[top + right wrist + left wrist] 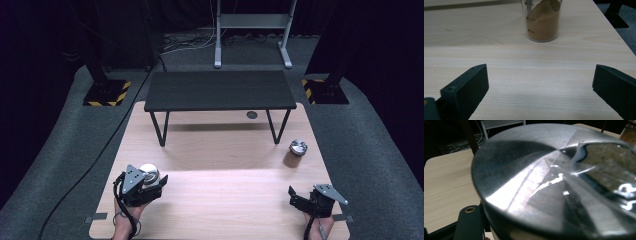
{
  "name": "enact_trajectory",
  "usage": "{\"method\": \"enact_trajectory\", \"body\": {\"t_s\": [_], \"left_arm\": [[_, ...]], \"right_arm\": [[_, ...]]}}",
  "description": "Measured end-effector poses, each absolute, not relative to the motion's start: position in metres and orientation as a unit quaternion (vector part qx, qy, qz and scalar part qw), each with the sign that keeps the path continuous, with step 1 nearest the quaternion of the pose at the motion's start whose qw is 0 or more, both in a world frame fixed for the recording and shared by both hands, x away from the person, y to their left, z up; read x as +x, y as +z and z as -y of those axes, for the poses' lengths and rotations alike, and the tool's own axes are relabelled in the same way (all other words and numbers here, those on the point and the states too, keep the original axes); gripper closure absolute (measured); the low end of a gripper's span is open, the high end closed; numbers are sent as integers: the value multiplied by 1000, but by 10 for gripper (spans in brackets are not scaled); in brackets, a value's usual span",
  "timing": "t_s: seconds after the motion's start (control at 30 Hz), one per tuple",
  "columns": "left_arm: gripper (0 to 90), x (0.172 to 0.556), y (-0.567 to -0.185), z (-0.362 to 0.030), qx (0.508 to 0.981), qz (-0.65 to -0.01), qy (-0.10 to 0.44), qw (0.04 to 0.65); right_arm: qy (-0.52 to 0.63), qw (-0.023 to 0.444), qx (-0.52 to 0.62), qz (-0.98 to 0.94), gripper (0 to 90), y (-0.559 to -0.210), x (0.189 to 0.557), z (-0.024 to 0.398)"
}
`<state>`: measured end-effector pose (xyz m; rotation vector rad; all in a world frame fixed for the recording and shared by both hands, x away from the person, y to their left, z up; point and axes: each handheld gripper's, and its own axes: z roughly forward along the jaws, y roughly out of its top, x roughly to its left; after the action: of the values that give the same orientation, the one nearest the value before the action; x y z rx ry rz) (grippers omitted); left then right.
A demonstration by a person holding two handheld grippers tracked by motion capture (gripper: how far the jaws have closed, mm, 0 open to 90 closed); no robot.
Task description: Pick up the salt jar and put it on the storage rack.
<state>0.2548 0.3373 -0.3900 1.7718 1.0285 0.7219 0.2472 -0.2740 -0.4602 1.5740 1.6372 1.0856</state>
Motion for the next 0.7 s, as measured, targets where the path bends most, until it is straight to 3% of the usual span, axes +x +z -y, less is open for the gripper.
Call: {"method": "enact_trajectory", "body": {"t_s": [0.7], "left_arm": [[311,294,-373,-322,742,-391,286,464]], "right_arm": [[411,306,595,-619,0,-460,247,275]]}}
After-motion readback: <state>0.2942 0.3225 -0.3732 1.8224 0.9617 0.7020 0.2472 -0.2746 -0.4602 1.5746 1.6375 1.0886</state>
